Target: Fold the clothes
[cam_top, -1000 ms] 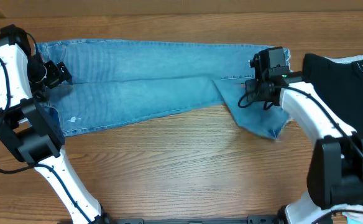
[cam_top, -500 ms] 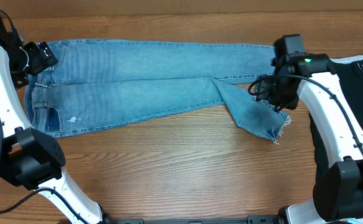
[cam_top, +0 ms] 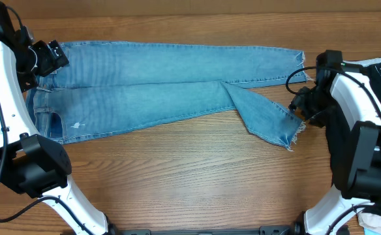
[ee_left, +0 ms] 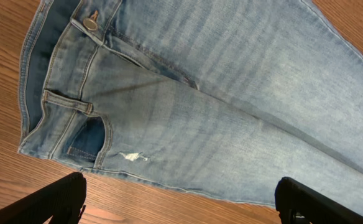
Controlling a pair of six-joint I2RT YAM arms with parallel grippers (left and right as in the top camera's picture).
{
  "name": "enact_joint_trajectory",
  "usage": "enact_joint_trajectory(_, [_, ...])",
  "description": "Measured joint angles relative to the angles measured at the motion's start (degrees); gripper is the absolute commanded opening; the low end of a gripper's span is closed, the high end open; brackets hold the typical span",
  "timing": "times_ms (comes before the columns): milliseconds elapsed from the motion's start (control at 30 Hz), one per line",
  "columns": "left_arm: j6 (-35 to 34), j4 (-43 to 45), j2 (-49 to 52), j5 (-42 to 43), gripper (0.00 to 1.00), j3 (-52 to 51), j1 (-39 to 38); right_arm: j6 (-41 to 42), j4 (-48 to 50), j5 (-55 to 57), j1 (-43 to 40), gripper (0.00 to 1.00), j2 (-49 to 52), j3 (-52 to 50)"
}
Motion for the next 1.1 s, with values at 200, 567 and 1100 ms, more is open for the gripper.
enact_joint_trajectory(200, [0.0,0.0,0.0,0.0,1.00,0.0,0.0,0.9,6.3,-0.1,0.0,0.60,2.2,-5.9])
enact_joint_trajectory(567, [0.0,0.2,0.0,-0.1,1.00,0.0,0.0,-1.6,8.4,-3.2,0.0,0.04,2.2,-2.9])
enact_joint_trajectory(1100, [0.0,-0.6,0.0,-3.0,1.00,-1.2,0.0,-7.3,-0.6,-0.1,0.0,0.04,-0.5,23.7])
